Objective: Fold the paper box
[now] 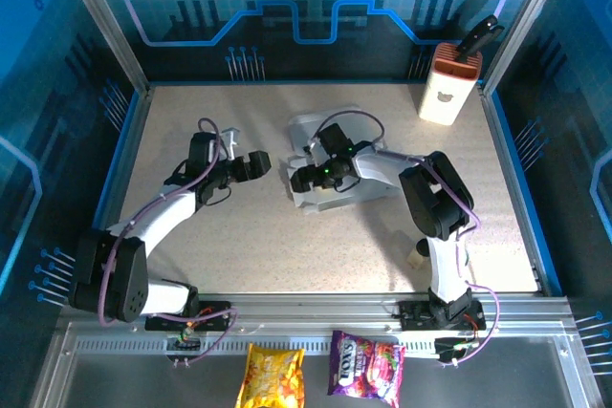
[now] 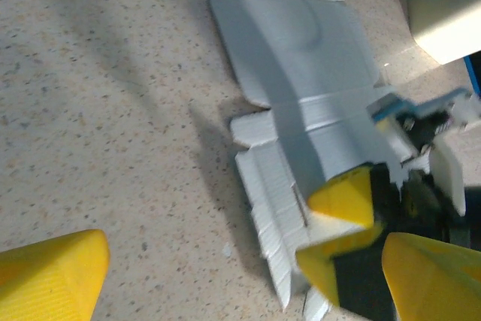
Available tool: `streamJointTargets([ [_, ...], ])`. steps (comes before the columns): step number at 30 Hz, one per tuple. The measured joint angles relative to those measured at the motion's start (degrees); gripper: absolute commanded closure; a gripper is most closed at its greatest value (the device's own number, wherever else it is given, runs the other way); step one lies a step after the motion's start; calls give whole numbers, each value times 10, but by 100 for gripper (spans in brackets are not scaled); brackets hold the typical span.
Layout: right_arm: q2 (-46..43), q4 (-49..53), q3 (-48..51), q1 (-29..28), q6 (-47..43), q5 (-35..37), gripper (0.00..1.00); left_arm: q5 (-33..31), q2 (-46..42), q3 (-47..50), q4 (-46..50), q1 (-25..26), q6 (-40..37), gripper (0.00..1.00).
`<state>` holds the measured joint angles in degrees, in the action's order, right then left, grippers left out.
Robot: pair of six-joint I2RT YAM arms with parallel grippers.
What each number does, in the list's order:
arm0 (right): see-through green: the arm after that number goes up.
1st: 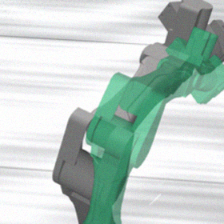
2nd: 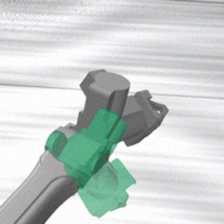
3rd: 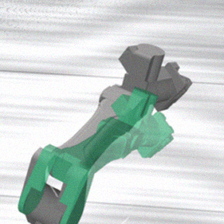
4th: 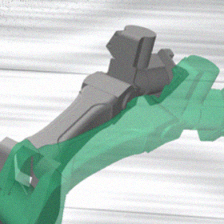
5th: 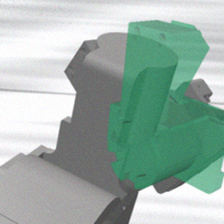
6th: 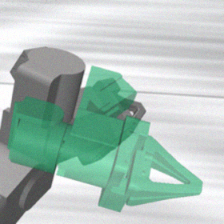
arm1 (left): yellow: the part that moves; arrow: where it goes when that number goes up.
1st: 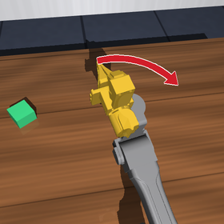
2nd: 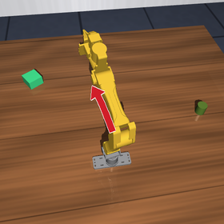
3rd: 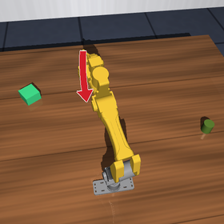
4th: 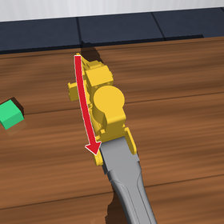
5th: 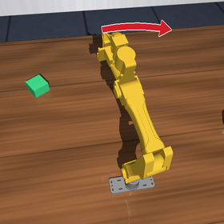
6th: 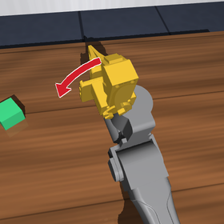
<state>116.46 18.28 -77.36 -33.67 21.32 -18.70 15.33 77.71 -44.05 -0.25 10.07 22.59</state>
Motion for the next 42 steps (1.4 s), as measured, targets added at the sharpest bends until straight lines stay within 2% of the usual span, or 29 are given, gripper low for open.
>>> streamJointTargets([
  [8,-56,61,63,-55,-47,-16,16,21,55,-49,13,30,-2,11],
  [15,-129,107,139,-56,-55,2,17,47,118,-96,30,59,-3,12],
  [28,-257,107,199,-33,19,53,17,80,263,-234,49,116,-4,13],
  [42,-281,118,282,-21,82,82,17,107,436,-435,154,134,-37,12],
])
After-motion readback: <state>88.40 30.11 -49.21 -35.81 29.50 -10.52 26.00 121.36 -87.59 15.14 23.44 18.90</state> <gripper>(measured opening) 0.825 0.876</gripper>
